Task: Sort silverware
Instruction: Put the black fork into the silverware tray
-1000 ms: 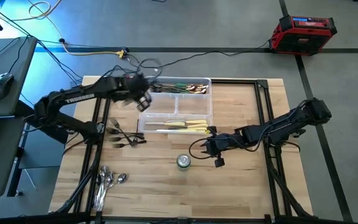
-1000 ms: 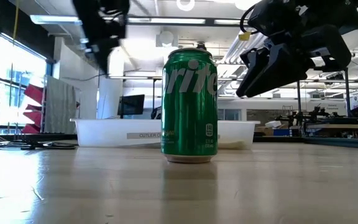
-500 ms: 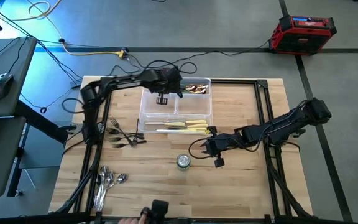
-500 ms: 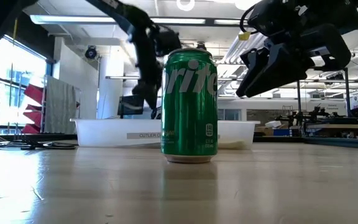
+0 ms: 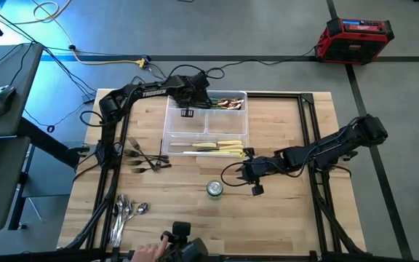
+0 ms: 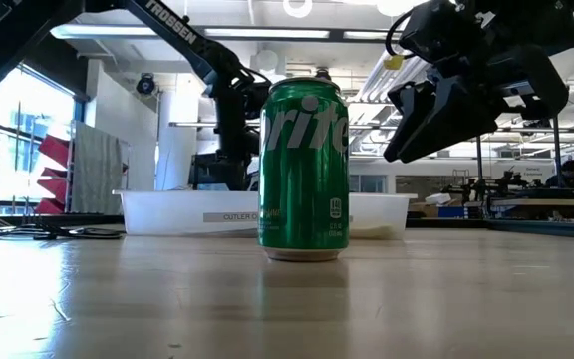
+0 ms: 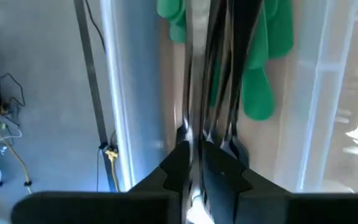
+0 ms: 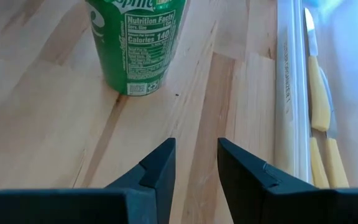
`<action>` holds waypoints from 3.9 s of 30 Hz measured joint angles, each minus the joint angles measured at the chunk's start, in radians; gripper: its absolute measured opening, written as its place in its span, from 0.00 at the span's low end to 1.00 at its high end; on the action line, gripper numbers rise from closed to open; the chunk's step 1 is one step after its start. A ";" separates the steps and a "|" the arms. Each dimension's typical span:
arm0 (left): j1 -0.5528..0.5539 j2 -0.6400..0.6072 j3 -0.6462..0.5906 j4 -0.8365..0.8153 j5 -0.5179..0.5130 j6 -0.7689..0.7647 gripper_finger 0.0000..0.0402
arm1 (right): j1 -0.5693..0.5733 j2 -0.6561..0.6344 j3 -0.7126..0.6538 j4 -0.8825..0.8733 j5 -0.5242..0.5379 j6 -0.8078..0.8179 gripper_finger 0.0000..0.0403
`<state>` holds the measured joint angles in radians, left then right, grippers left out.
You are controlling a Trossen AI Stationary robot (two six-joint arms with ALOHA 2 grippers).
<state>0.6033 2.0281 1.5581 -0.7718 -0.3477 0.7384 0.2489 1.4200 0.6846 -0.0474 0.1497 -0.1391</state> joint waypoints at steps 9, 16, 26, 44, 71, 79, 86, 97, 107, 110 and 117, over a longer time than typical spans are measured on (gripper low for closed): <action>-0.044 -0.012 0.000 -0.129 -0.169 -0.090 0.19 | 0.000 0.000 0.000 0.006 0.000 -0.006 0.25; -0.166 -0.157 -0.009 -0.427 -0.200 -0.467 0.17 | 0.001 0.000 0.000 -0.014 0.000 0.010 0.25; -0.491 -0.506 -0.300 -0.482 -0.011 -1.038 0.15 | 0.001 0.000 0.000 -0.023 -0.003 0.028 0.25; -0.823 -0.660 -0.928 -0.085 0.278 -1.386 0.15 | 0.001 0.000 0.000 0.012 -0.009 0.008 0.25; -0.804 -0.658 -0.876 -0.224 0.071 -1.276 0.15 | 0.001 0.000 0.000 0.007 -0.012 0.030 0.25; -0.751 -0.658 -0.954 -0.125 0.181 -1.216 0.15 | 0.005 0.000 0.000 0.006 -0.035 0.035 0.25; -0.747 -0.665 -1.013 -0.063 0.187 -1.238 0.15 | 0.009 0.000 0.000 0.006 -0.039 0.034 0.25; -0.782 -0.661 -1.005 -0.053 0.262 -1.329 0.01 | 0.009 0.000 0.000 0.006 -0.046 0.037 0.25; -0.796 -0.655 -0.716 -0.333 0.462 -1.362 0.00 | 0.009 0.000 0.000 0.009 -0.046 0.035 0.25; -0.795 -0.657 -0.614 -0.358 0.466 -1.346 0.00 | 0.009 0.000 0.000 0.010 -0.046 0.034 0.25; -0.695 -0.658 -0.466 -0.330 0.202 -1.042 0.00 | 0.008 0.000 0.000 0.014 -0.045 0.017 0.25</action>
<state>-0.0921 1.3699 1.0924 -1.1018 -0.1456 -0.3033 0.2573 1.4201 0.6846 -0.0338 0.1043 -0.1220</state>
